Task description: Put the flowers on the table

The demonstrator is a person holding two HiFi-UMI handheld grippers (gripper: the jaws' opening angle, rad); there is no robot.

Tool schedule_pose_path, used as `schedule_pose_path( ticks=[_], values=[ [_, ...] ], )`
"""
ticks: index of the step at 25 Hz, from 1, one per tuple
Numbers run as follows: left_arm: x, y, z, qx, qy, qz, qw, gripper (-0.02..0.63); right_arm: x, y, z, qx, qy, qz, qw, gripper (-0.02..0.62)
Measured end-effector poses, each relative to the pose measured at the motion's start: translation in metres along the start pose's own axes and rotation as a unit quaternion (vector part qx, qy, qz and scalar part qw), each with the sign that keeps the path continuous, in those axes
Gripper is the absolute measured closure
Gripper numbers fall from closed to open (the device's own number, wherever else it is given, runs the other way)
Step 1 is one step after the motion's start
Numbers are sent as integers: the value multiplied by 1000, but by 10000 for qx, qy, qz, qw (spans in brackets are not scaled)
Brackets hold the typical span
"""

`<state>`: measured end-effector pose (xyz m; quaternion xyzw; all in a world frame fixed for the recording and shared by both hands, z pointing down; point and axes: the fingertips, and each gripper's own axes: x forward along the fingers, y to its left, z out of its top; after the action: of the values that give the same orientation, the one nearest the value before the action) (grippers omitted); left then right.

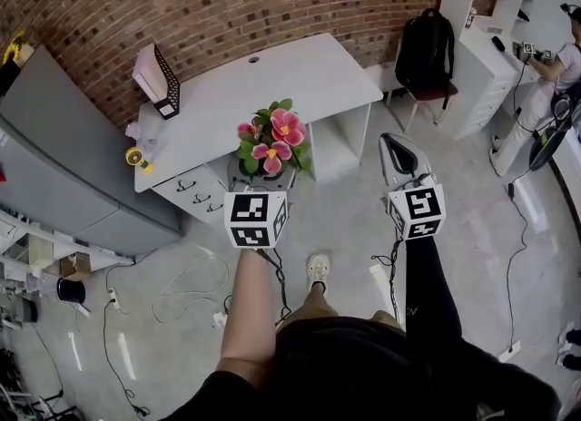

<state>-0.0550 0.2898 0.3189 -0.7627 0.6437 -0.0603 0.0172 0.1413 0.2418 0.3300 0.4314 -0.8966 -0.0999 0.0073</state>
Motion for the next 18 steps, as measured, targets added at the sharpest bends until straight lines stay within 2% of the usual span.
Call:
schedule_pose_path(
  ticks=[12,18],
  values=[
    [151,89,4,-106,-52,-347,9993,264,155,-45,-16,-17,82,-281,9996,594],
    [203,117,4,-107,-48,-477,9988,264,207,-58,-24,-33,134,-383,9992,595]
  ],
)
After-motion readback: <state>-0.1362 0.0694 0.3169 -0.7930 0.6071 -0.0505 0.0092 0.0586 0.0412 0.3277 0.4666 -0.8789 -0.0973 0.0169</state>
